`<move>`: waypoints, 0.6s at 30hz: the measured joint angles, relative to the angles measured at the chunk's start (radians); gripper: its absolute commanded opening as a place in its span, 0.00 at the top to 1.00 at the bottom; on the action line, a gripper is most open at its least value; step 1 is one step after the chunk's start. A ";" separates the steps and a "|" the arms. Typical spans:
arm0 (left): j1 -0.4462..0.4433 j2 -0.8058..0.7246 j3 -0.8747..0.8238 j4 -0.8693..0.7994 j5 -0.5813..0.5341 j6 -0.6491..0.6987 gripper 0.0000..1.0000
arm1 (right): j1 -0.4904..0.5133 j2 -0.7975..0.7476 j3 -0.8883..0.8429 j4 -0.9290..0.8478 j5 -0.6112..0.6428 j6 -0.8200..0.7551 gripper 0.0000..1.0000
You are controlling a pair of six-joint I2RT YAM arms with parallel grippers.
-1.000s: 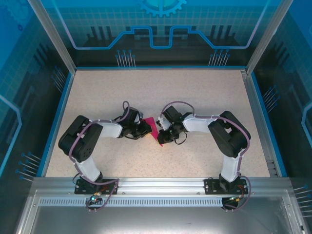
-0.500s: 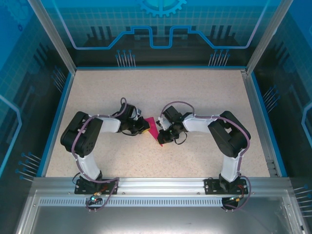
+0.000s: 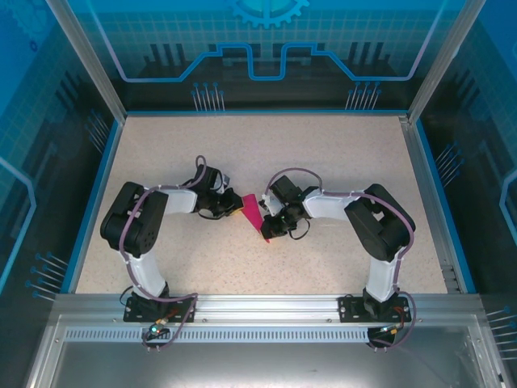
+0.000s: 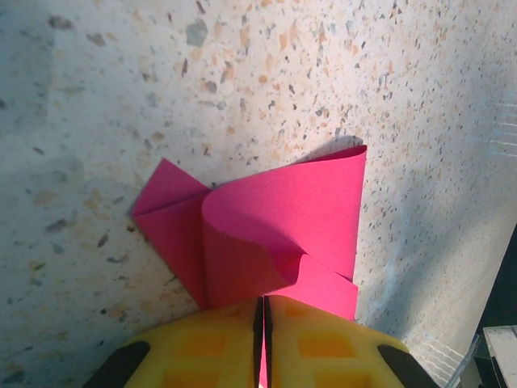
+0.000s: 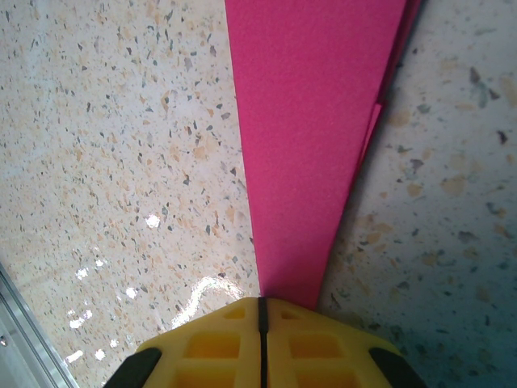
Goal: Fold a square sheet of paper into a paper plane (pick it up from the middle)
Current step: Fold the wing for the fifth time at the center of the table.
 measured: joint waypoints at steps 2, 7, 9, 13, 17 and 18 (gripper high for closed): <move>0.001 0.006 0.012 -0.016 0.002 0.014 0.86 | 0.000 0.000 0.000 0.000 0.000 0.000 0.93; 0.008 0.024 0.044 -0.053 0.010 0.043 0.86 | 0.000 0.000 0.000 0.001 0.000 0.000 0.93; 0.017 0.025 0.047 -0.053 0.009 0.051 0.86 | 0.000 0.000 0.000 0.001 0.000 0.000 0.93; 0.054 0.027 0.061 -0.057 -0.016 0.068 0.86 | 0.000 0.000 0.000 0.001 0.000 0.000 0.93; 0.075 0.035 0.077 -0.061 -0.039 0.074 0.86 | 0.000 0.000 -0.001 0.001 0.000 0.000 0.93; 0.076 0.037 0.080 -0.063 -0.040 0.077 0.86 | 0.000 0.000 -0.001 0.001 0.000 0.000 0.93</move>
